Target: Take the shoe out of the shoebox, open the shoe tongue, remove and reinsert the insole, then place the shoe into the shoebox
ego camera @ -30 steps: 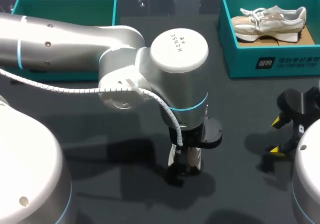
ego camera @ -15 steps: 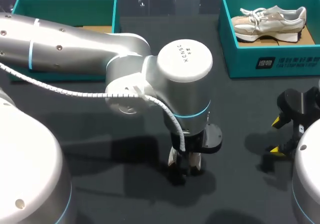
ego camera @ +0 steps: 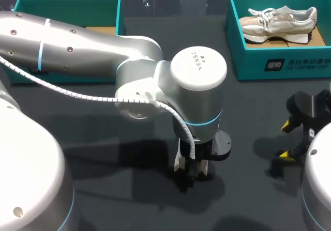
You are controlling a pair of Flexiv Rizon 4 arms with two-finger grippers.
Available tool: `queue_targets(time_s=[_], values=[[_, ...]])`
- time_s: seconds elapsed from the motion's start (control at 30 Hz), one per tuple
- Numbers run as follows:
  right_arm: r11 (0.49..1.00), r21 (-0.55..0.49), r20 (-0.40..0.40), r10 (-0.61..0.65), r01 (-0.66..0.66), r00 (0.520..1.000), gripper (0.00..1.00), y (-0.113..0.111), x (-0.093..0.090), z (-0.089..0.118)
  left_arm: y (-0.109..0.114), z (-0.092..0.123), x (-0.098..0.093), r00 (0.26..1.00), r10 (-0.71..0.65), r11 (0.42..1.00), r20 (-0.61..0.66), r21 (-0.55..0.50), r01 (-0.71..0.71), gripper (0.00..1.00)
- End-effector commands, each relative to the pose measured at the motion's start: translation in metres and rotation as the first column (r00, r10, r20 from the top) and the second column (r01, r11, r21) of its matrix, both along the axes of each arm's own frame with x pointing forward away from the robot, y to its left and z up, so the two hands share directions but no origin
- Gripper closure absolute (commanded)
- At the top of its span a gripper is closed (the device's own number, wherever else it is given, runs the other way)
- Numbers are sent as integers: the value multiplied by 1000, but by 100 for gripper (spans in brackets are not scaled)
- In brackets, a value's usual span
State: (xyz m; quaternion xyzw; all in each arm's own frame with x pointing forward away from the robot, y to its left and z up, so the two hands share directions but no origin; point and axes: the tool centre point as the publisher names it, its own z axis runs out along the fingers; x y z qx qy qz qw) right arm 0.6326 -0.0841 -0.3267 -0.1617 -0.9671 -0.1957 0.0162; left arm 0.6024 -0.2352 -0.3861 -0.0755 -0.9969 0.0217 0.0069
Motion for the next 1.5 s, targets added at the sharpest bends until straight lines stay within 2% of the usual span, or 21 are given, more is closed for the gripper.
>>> queue_targets(time_s=[0.03,0.1,0.17,0.2,0.53,0.83,1.17,1.5], values=[[1000,-1,2,-1,1,1000,0,0,-2,1,2,0,1,1000,0,1000,-2,2,0,50],[1000,-1,2,-1,1,1000,0,0,-2,1,2,-2,1,1000,3,1000,-7,8,-3,55],[1000,-1,2,-1,1,1000,0,0,-2,1,2,-4,0,1000,5,1000,-13,13,-5,72],[1000,-1,2,-1,1,1000,0,0,-2,1,2,-4,0,1000,6,1000,-14,14,-5,100],[1000,-1,2,-1,1,1000,0,0,-2,1,9,0,-3,1000,14,1000,-23,17,-14,100],[1000,-1,2,-1,1,1000,0,0,-2,1,14,23,1,1000,17,1000,-23,13,-17,100],[1000,-1,2,-1,1,1000,0,0,-2,1,38,89,19,1000,19,1000,-22,-18,-20,100],[1000,-1,2,-1,1,1000,0,0,-2,1,66,166,58,999,47,999,-21,-5,-47,100]])
